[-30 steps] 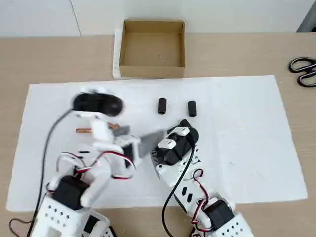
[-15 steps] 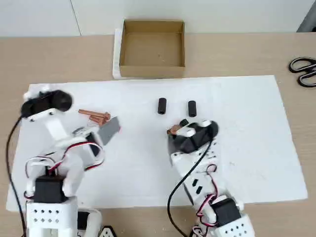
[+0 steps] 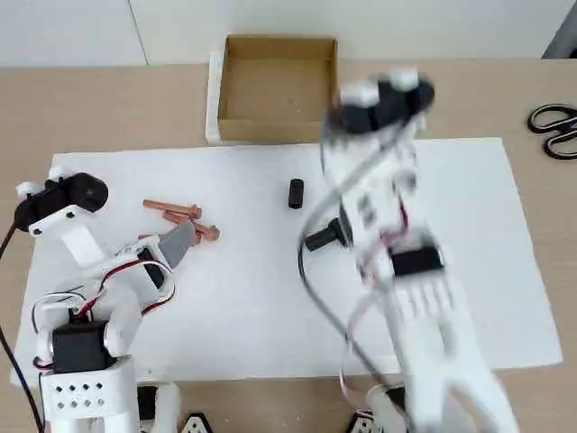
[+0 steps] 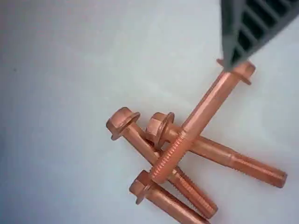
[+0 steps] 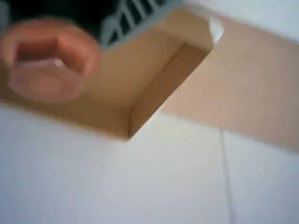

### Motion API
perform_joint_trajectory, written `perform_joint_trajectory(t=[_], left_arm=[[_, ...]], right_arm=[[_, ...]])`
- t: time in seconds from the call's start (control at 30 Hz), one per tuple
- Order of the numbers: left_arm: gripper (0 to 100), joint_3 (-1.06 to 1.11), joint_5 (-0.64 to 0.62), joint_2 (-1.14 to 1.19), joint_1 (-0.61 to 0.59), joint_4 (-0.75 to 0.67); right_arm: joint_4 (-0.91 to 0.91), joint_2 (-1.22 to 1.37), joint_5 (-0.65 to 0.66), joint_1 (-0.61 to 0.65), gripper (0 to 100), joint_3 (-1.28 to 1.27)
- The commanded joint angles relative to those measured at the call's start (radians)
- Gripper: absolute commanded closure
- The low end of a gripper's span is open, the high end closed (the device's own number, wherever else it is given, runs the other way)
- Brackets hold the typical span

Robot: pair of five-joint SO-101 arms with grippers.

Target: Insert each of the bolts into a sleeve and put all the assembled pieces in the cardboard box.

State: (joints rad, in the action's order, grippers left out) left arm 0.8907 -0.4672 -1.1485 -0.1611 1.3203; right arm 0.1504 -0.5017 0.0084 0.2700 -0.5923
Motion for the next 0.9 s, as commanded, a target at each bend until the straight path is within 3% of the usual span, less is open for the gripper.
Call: perform_joint_trajectory(t=[0.0,0.37,0.87], left_arm=[[68,-0.007,0.005,-0.009,-0.005,-0.002],[68,0.005,0.006,-0.009,-0.005,-0.003],[68,0.047,0.006,-0.009,-0.003,-0.058]], right_arm=[[-0.200,0.398,0.012,-0.030,99.5,0.350],[-0.234,1.090,0.012,-0.027,99.5,1.046],[-0.242,1.368,0.012,0.004,99.4,1.148]])
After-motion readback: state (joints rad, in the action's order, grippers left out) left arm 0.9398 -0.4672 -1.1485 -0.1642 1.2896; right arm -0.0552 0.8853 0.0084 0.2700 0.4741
